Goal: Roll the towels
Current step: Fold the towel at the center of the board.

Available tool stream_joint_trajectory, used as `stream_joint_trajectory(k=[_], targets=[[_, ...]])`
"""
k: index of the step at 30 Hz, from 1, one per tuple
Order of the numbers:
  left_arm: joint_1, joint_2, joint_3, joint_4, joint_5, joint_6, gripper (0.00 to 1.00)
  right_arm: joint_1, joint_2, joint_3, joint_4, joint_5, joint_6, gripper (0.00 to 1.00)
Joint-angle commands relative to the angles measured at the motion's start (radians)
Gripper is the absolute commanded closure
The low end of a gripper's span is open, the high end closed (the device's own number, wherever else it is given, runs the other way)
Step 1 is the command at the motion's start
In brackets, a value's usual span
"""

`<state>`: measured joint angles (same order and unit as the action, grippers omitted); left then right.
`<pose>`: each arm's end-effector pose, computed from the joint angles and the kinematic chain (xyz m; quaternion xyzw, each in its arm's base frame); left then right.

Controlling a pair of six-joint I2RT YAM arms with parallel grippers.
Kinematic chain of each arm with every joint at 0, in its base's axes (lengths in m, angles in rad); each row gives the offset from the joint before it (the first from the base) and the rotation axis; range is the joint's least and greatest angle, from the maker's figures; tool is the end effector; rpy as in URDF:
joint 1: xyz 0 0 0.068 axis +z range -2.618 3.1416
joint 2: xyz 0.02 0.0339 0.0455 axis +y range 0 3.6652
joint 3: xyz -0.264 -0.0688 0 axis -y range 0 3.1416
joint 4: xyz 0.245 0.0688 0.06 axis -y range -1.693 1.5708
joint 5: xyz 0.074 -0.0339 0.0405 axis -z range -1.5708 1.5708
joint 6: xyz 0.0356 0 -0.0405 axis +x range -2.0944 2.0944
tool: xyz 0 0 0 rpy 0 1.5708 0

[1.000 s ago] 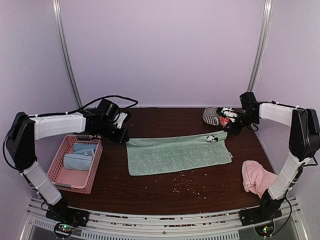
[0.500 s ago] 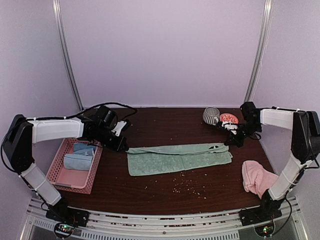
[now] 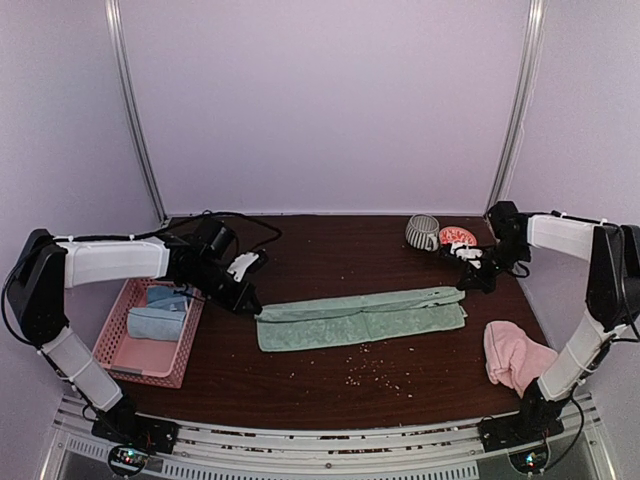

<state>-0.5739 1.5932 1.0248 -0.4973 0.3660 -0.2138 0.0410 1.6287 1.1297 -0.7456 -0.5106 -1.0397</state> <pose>0.2589 -0.1826 0.2023 0.2152 0.9286 -0.2570 0.1593 0.3118 0.0302 0.2130 -0.5263 0.7976 0.1435 0.2573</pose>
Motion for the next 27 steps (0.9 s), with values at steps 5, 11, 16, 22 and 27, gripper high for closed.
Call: stream_joint_trajectory(k=[5, 11, 16, 22, 27], targets=[[-0.007, 0.025, 0.013, -0.055, 0.024, 0.057, 1.0, -0.03, -0.014, 0.04, -0.061, 0.021, -0.043, 1.0], [-0.016, 0.054, 0.015, -0.053, 0.023, 0.057, 1.0, -0.03, -0.004, 0.003, -0.08, 0.019, -0.077, 1.0], [-0.026, 0.087, 0.021, -0.053, 0.002, 0.057, 1.0, -0.03, 0.0, -0.015, -0.077, 0.014, -0.087, 1.0], [-0.03, 0.108, 0.022, -0.055, -0.035, 0.06, 1.0, -0.029, 0.028, -0.04, -0.082, 0.028, -0.114, 1.0], [-0.034, 0.124, 0.013, -0.055, -0.043, 0.066, 1.0, -0.03, 0.036, -0.058, -0.094, 0.041, -0.141, 1.0]])
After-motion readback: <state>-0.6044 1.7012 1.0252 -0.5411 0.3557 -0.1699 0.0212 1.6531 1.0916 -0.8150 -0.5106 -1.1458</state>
